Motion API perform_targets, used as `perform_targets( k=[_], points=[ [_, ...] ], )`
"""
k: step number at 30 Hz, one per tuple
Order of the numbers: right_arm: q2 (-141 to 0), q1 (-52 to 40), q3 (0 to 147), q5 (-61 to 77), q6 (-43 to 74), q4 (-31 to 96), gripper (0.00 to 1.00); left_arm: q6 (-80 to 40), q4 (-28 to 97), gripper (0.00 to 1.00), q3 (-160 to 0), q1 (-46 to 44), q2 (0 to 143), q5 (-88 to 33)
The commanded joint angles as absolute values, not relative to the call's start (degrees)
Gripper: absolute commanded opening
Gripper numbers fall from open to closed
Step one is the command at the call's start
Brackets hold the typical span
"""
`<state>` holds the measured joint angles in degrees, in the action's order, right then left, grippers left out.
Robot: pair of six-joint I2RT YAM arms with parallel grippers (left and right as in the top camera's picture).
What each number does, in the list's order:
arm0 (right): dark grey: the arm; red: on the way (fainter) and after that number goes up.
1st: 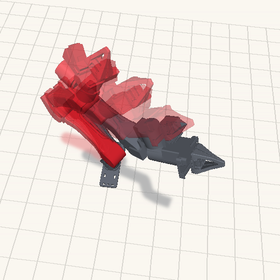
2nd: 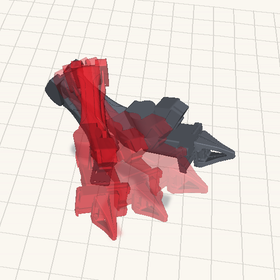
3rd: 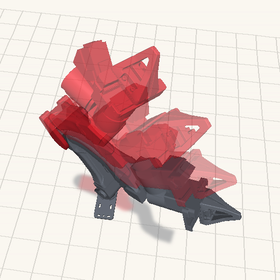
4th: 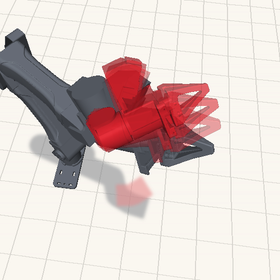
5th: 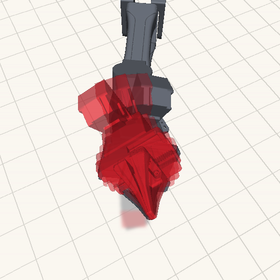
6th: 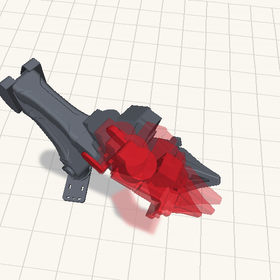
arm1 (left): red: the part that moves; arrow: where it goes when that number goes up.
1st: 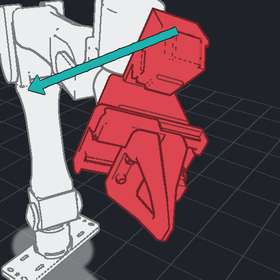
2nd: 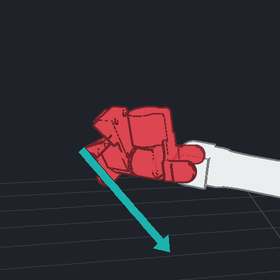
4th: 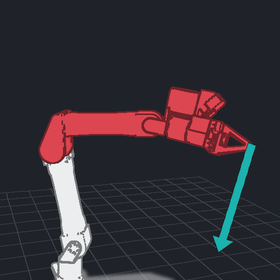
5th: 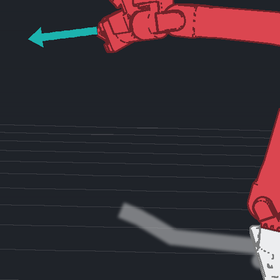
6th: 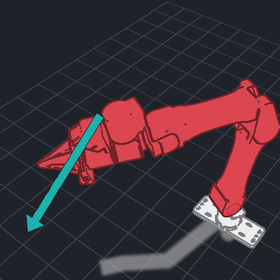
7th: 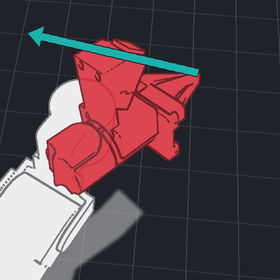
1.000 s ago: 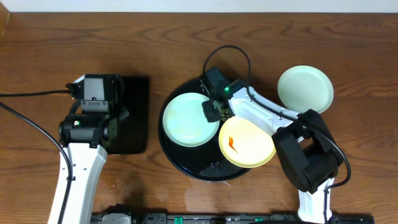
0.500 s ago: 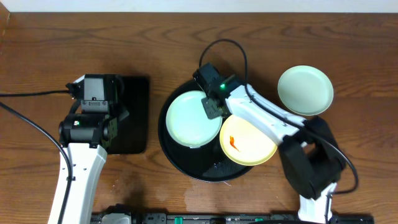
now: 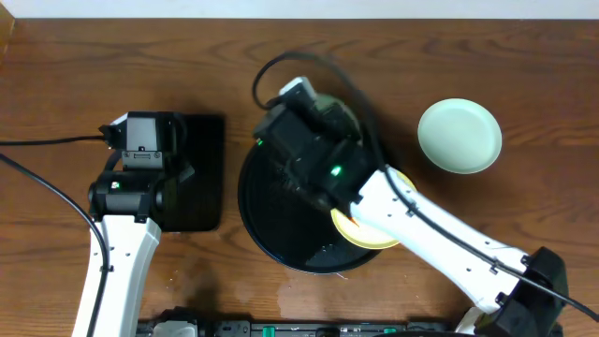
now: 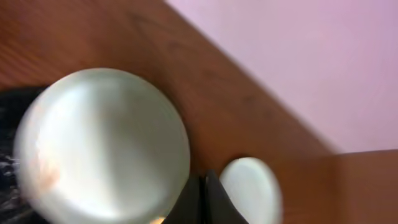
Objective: Clean dirty plates on tray and stack at the side
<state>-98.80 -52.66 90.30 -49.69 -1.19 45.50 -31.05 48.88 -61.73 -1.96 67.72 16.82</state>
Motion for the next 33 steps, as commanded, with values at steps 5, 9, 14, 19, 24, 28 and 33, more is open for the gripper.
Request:
perform_targets(
  k=[5,9,14,19,24,28,33],
  points=[
    [-98.9,-57.0,90.7,-65.6,-8.4,43.3,0.01,-30.7,49.0,0.08,-62.5,-1.7,67.9,17.1],
    [-98.9,-54.9,90.7,-58.9,1.5,44.2,0.01,-30.7,49.1,0.08,-62.5,-1.7,67.9,17.1],
    [-99.4,-45.1,90.7,-35.2,15.9,48.9,0.23,-30.7,49.2,0.08,-62.5,-1.7,67.9,17.1],
    [-102.0,-31.5,89.4,-10.1,20.6,50.3,0.41,-30.7,49.2,0.08,-62.5,-1.7,68.1,17.1],
    [-108.5,-22.3,88.4,2.2,20.2,50.1,0.41,-30.7,49.2,0.08,-62.4,-1.7,68.9,17.1],
    [-113.7,-20.4,88.4,6.1,17.6,47.3,0.43,-30.7,49.1,0.08,-62.4,-1.7,69.4,17.1],
    [-118.5,-20.3,88.4,6.2,16.0,43.0,0.44,-30.7,49.1,0.08,-62.4,-1.7,69.9,17.1]
  ],
)
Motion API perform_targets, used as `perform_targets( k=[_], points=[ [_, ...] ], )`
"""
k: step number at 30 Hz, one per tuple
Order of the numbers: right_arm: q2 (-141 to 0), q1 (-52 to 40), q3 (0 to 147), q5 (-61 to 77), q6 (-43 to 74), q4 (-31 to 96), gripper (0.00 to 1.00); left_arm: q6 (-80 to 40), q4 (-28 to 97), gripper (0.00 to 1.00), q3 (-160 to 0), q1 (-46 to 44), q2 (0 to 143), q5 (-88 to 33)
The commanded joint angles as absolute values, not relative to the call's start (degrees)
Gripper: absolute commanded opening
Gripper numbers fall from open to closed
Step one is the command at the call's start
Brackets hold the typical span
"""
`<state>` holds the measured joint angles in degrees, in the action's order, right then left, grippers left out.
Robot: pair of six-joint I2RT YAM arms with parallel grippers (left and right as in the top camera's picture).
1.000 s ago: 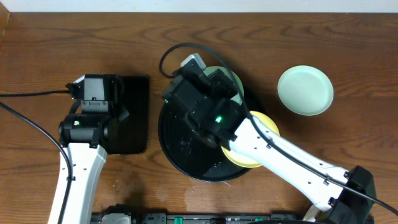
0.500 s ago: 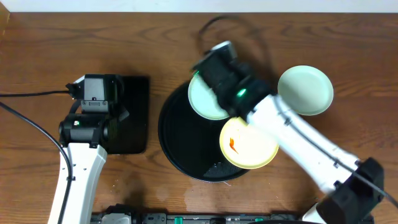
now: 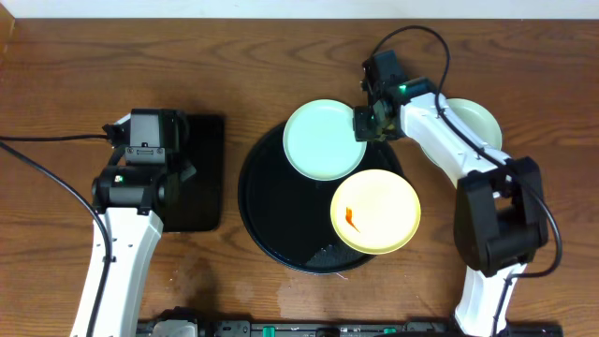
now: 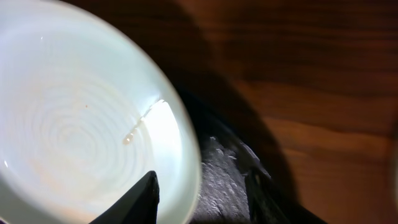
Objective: Clean dirty plates on tray and stack at the side
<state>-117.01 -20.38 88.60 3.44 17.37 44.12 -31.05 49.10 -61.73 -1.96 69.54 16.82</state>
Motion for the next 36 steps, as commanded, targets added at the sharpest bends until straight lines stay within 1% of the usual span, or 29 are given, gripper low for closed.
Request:
perform_targets(
  k=[1,6,10,13,21,23,25,26,27,36],
  points=[
    [-118.9,-20.3,88.4,6.3,16.0,42.9,0.44,-30.7,49.0,0.08,-62.4,-1.7,70.0,17.1],
    [-120.9,-20.4,88.4,6.3,16.0,42.9,0.43,-30.7,49.0,0.08,-62.4,-1.7,70.0,17.1],
    [-122.5,-21.0,88.4,6.5,16.0,42.8,0.37,-30.7,49.0,0.08,-62.4,-1.7,70.0,17.1],
    [-122.6,-21.5,88.4,6.8,16.0,42.8,0.35,-30.7,49.0,0.08,-62.4,-1.7,70.0,17.1],
    [-123.0,-23.9,88.2,6.7,16.0,40.8,0.34,-30.7,49.0,0.08,-62.4,-1.7,70.0,17.1],
    [-123.5,-24.3,88.2,6.7,16.0,40.0,0.26,-30.7,49.0,0.08,-62.4,-1.7,70.0,17.1],
    [-123.9,-24.5,88.2,6.7,16.0,39.6,0.16,-30.7,49.0,0.08,-62.4,-1.7,70.0,17.1],
    [-124.0,-24.5,88.2,6.7,16.0,39.6,0.03,-30.7,49.0,0.08,-62.4,-1.7,70.0,17.1],
    [-124.2,-24.5,88.2,6.7,16.0,39.6,0.01,-30.7,49.0,0.08,-62.4,-1.7,70.0,17.1],
    [-122.0,-24.8,88.2,7.1,16.3,39.6,0.01,-30.7,49.0,0.08,-62.4,-1.7,70.0,17.1]
  ],
)
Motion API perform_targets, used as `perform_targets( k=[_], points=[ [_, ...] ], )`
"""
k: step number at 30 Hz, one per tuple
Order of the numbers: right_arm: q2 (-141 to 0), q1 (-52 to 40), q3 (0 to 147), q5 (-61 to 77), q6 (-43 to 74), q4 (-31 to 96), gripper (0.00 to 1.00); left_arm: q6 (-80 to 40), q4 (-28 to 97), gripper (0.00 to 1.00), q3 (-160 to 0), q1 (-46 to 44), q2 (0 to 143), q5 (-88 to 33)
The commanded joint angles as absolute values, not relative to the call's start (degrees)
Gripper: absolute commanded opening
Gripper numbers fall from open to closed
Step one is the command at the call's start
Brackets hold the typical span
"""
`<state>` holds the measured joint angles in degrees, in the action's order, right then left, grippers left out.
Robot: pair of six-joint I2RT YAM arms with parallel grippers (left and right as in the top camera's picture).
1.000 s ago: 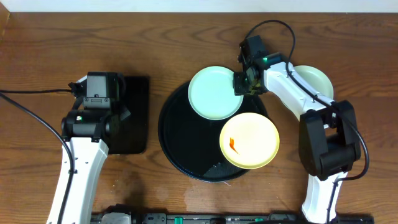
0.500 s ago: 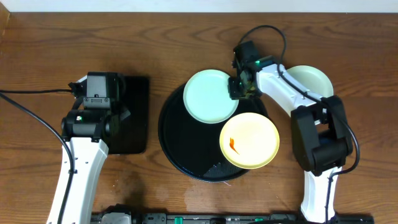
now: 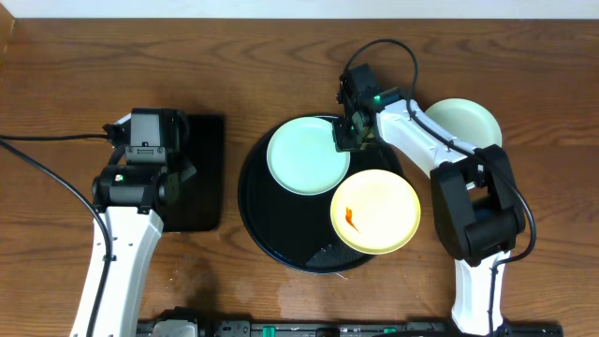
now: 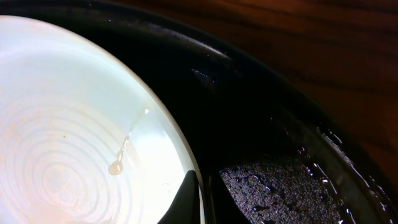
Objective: Clean dirty plates on tray and stack at the side
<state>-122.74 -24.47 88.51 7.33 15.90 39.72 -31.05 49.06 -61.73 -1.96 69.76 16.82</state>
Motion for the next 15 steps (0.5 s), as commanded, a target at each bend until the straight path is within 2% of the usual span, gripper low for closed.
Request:
perform_targets(
  k=[1,6,15],
  points=[
    [-120.5,-24.9,88.2,7.1,16.3,39.6,0.01,-30.7,49.0,0.08,-62.4,-1.7,70.0,17.1],
    [-111.4,-26.2,88.2,3.6,13.0,39.8,0.01,-30.7,49.0,0.08,-62.4,-1.7,70.0,17.1],
    [-97.4,-37.7,88.2,-24.4,8.6,42.2,0.02,-30.7,49.0,0.08,-62.4,-1.7,70.0,17.1]
  ],
)
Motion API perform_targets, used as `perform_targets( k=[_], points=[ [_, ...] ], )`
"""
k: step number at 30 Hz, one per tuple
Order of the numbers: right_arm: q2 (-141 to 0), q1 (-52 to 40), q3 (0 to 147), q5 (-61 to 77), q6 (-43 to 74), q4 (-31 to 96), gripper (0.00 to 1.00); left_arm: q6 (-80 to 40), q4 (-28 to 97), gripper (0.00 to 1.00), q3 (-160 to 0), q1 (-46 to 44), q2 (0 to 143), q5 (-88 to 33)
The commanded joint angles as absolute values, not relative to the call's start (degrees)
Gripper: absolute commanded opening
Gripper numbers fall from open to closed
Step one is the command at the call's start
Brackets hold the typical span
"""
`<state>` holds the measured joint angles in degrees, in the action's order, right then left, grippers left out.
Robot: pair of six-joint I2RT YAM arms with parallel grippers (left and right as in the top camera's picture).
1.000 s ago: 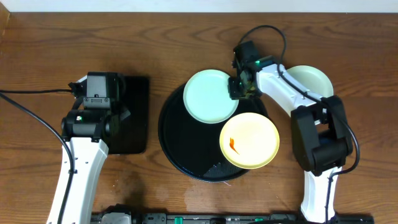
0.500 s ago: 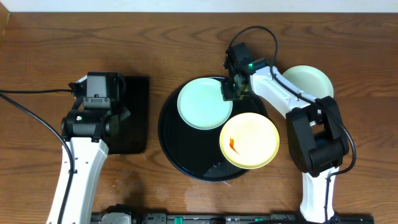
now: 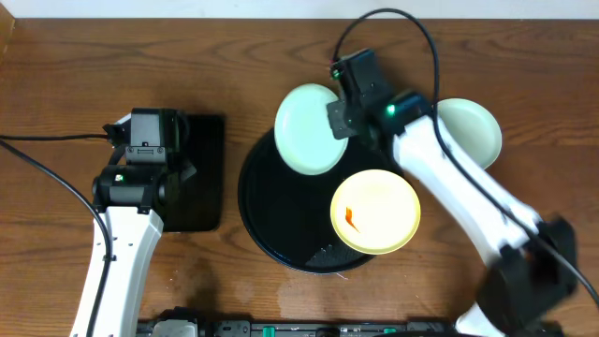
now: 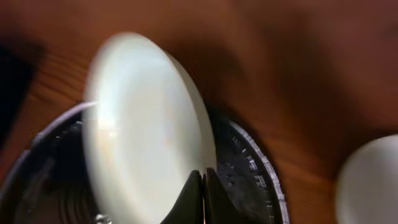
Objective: Clean dirty plates on tray and stack at the side
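My right gripper (image 3: 341, 120) (image 4: 203, 182) is shut on the rim of a pale green plate (image 3: 304, 129) (image 4: 143, 124). The plate is tilted and raised over the far edge of the round black tray (image 3: 281, 220) (image 4: 252, 165). A yellow plate (image 3: 374, 211) with an orange smear lies on the tray's right side. Another pale green plate (image 3: 473, 133) (image 4: 373, 183) sits on the table to the right of the tray. My left gripper (image 3: 150, 140) hangs over a black mat (image 3: 201, 178); its fingers are hidden under the wrist.
The wet tray fills the middle of the wooden table (image 3: 524, 56). Cables run from both arms, one looping behind the right arm toward the far edge. The black mat lies to the left of the tray.
The green plate lay low over the tray's upper left part; it is now higher, tilted, and over the tray's far edge. The right arm now reaches in from the front right. The left arm has not moved.
At first my right arm lay across the tray with the green plate in its gripper. Later the plate was at the tray's far right edge, held by its rim. Then it was further left over the tray. It is now raised and tilted at the far edge.
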<state>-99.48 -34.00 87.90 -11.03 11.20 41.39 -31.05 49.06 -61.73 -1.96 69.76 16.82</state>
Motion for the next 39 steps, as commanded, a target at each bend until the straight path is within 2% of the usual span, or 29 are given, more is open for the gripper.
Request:
perform_targets(
  k=[1,7,12,14,15,16,18,19,27,31,39],
  points=[
    [-96.7,-39.3,88.2,-27.6,8.0,42.5,0.02,-30.7,49.0,0.08,-62.4,-1.7,70.0,17.1],
    [-95.7,-47.2,88.2,-44.2,2.6,43.5,0.01,-30.7,49.0,0.08,-62.4,-1.7,70.0,17.1],
    [-95.8,-47.4,88.2,-40.0,9.2,44.9,0.02,-30.7,49.1,0.08,-62.4,-1.7,70.0,17.1],
    [-96.0,-44.7,88.2,-33.4,13.7,46.2,0.12,-30.7,49.1,0.08,-62.4,-1.7,70.0,17.1],
    [-96.4,-42.0,88.2,-27.8,16.5,47.1,0.21,-30.7,49.1,0.08,-62.4,-1.7,70.0,17.0],
    [-96.7,-39.7,88.2,-23.2,17.9,47.7,0.31,-30.7,49.1,0.08,-62.4,-1.7,70.0,17.0],
    [-98.0,-34.3,88.1,-12.6,18.4,48.7,0.63,-30.7,49.1,0.08,-62.4,-1.7,70.0,17.0],
    [-98.8,-32.0,88.1,-8.4,18.4,49.2,0.68,-30.7,49.1,0.08,-62.4,-1.7,70.0,17.0],
    [-109.4,-17.8,88.1,13.8,13.3,51.1,0.71,-30.7,49.1,0.08,-62.4,-1.7,70.0,17.0],
    [-114.3,-13.1,88.1,28.2,8.5,50.6,0.67,-30.7,49.0,0.08,-62.4,-1.7,70.0,17.0],
    [-120.2,-7.7,88.1,40.0,1.3,50.3,0.68,-30.7,49.0,0.08,-62.4,-1.7,70.0,17.0]
  ],
)
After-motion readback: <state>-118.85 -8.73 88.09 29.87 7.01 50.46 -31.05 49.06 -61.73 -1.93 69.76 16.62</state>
